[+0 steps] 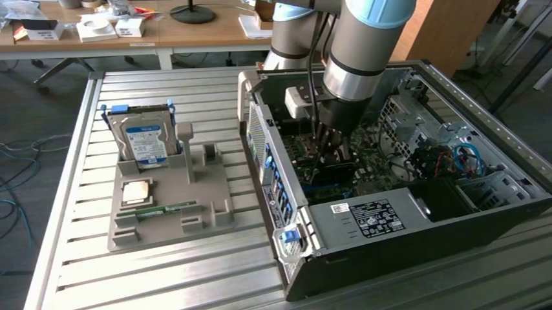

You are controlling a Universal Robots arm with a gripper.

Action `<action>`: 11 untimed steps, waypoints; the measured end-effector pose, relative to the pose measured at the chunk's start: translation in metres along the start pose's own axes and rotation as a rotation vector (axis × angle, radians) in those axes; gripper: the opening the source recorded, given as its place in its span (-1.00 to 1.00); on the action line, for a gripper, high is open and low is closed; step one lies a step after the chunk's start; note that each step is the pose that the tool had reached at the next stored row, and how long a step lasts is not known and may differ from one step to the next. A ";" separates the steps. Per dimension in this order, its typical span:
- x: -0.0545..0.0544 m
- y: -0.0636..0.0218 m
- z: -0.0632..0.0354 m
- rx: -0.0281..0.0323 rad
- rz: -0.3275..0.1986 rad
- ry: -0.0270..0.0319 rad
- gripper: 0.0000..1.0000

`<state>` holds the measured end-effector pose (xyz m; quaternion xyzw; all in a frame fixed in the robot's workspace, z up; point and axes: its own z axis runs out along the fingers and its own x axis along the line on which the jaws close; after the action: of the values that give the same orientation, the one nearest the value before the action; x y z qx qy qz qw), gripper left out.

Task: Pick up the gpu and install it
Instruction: 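Press down on the gpu until it lock into place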

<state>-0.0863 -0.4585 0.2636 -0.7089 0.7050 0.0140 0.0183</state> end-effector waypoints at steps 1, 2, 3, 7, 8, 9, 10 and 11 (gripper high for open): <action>0.000 0.0000 0.0000 0.0000 0.000 0.0000 -0.79; 0.000 0.0000 0.0000 0.0000 0.000 0.0001 -0.79; 0.000 0.0000 0.0001 0.0000 0.000 -0.0001 -0.79; 0.000 0.0000 0.0001 0.0001 0.000 -0.0001 -0.79; 0.000 0.0000 0.0001 0.0001 0.000 -0.0001 -0.79; 0.000 0.0000 0.0001 0.0001 0.000 -0.0002 -0.79; 0.000 0.0000 0.0001 0.0001 0.000 -0.0001 -0.79; 0.000 0.0000 0.0001 0.0001 0.000 -0.0001 -0.79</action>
<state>-0.0863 -0.4585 0.2636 -0.7089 0.7050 0.0140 0.0184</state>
